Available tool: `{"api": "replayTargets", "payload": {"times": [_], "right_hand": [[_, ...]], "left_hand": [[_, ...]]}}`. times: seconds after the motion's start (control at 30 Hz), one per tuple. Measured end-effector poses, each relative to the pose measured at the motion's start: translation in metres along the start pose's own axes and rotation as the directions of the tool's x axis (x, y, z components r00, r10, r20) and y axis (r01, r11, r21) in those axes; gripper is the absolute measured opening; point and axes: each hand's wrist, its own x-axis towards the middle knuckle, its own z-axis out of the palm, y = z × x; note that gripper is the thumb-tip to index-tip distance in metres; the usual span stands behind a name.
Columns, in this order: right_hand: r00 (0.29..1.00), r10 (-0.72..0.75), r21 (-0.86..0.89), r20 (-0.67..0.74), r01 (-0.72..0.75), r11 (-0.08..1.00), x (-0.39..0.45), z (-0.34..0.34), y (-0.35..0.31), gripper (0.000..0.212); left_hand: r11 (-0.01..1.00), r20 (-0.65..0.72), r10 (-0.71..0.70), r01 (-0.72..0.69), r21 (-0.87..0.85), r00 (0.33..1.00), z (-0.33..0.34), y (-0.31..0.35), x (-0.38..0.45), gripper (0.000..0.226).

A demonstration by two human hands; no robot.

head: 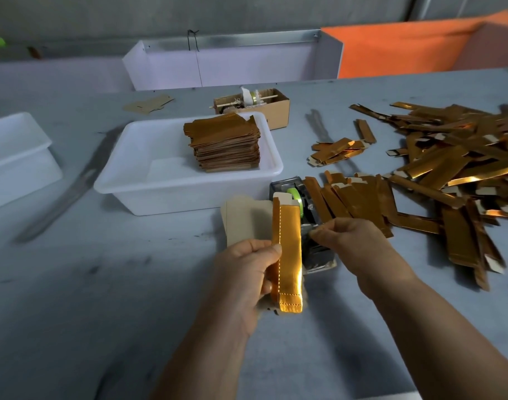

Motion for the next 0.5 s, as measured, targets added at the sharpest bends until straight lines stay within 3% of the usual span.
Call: {"api": "replayTargets", "payload": {"times": [0.2, 0.37, 0.5], "right_hand": [[0.999, 0.006, 0.304, -0.037, 0.005, 0.953, -0.009, 0.003, 0.003, 0.017], [0.963, -0.145, -0.1, -0.228, 0.125, 0.987, -0.016, 0.006, 0.017, 0.019], [0.942, -0.199, -0.203, -0.272, 0.146, 0.968, -0.018, 0.012, 0.026, 0.014]], "left_hand": [[0.998, -0.012, 0.02, -0.02, 0.053, 1.0, 0.006, -0.003, 0.004, 0.004], [0.998, -0.005, 0.03, -0.03, 0.047, 1.0, 0.003, -0.004, 0.007, 0.006], [1.0, 0.049, 0.015, -0.015, -0.007, 0.999, 0.005, -0.002, 0.005, 0.005]]}}
